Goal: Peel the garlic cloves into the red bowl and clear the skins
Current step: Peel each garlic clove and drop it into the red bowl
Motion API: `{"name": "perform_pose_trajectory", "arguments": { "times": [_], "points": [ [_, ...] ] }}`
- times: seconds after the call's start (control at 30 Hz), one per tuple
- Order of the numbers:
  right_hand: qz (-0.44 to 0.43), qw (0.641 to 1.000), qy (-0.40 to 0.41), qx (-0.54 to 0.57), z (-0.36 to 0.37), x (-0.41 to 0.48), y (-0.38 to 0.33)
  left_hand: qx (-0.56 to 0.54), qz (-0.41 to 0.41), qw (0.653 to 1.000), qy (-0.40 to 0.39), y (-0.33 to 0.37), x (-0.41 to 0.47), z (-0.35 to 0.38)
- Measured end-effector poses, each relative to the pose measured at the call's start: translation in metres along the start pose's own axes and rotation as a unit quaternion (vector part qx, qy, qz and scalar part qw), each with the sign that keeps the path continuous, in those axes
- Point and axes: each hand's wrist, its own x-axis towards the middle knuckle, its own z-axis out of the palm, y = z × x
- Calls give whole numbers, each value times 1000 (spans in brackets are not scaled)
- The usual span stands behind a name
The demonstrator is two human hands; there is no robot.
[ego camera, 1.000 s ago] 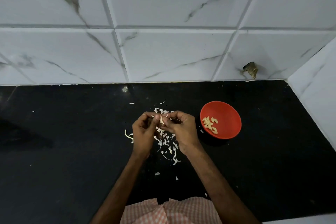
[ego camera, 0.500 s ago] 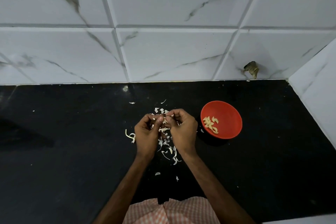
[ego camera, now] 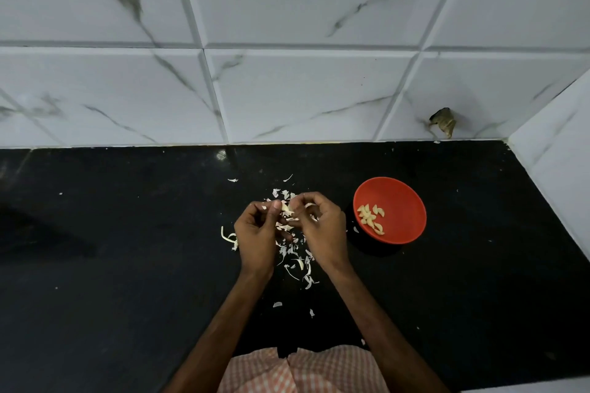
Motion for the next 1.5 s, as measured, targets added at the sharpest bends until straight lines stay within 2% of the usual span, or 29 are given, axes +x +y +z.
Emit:
{"name": "perform_pose_trajectory", "arguments": {
  "times": [0.2, 0.3, 0.4, 0.47, 0.57, 0.63, 0.73, 0.93, 1.13, 1.27, 1.33, 1.5],
  "points": [
    [-59, 994, 3, -89, 2, -3, 2, 21, 0, 1000, -6, -3, -1, -2],
    [-71, 991, 1, -111, 0, -1, 2, 113, 11, 993, -35, -6, 1, -4],
    [-72, 986, -27, -146, -2, 1, 2, 245, 50, 966, -67, -7, 5, -6],
    [-55, 991, -53, -110, -4, 3, 1, 261, 55, 960, -79, -4, 6, -7],
    [0, 996, -93, -11, -11, 9, 1, 238, 55, 965, -99, 1, 5, -8],
    [17, 993, -112, 22, -16, 12, 2, 178, 26, 978, -108, 4, 3, -9],
    [0, 993, -115, -6, -19, 14, 4, 128, -6, 986, -105, 4, -1, -7],
    [-2, 998, -68, -9, -22, 14, 5, 41, -16, 993, -106, 10, -3, -1],
    [-44, 982, -85, -166, -22, 13, 9, 32, -34, 998, -44, 7, -2, -4],
    [-84, 964, -31, -251, -20, 12, 7, 27, -42, 998, -35, 8, -1, -5],
    [-79, 969, -22, -233, -18, 12, 5, 18, -41, 998, -42, 9, -1, -4],
    [-45, 995, -79, -39, -14, 9, 4, 36, -10, 999, -22, 9, 1, -7]
  ]
}}
